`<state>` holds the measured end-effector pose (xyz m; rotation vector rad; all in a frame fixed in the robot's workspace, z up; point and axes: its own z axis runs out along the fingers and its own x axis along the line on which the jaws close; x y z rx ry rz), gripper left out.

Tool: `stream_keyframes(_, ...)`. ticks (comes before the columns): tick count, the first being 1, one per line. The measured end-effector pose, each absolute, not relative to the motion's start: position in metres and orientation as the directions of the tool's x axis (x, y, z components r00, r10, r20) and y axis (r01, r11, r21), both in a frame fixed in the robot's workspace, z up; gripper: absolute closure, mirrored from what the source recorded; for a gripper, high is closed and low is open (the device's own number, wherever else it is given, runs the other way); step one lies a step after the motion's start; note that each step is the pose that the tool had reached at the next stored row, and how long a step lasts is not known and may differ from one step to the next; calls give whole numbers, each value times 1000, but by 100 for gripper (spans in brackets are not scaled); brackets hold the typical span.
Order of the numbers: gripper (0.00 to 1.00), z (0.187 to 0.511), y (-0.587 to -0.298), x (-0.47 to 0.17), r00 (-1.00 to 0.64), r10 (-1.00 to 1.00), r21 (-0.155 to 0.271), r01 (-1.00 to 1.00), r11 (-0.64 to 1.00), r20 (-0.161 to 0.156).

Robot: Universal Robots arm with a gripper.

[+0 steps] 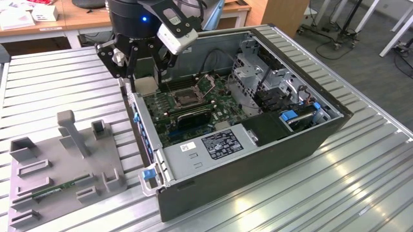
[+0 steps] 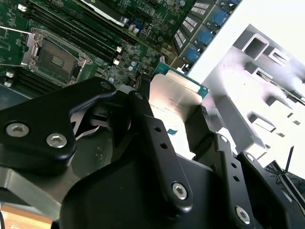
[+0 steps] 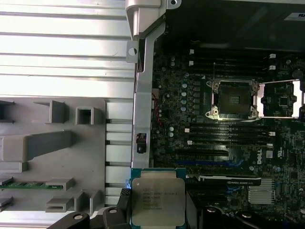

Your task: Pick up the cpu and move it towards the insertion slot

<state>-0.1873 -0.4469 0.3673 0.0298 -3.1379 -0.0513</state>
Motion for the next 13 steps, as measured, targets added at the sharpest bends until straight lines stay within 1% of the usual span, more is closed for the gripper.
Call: stream_keyframes(13,46,367,-447,-182,-1000,-19,33,-19,999,3)
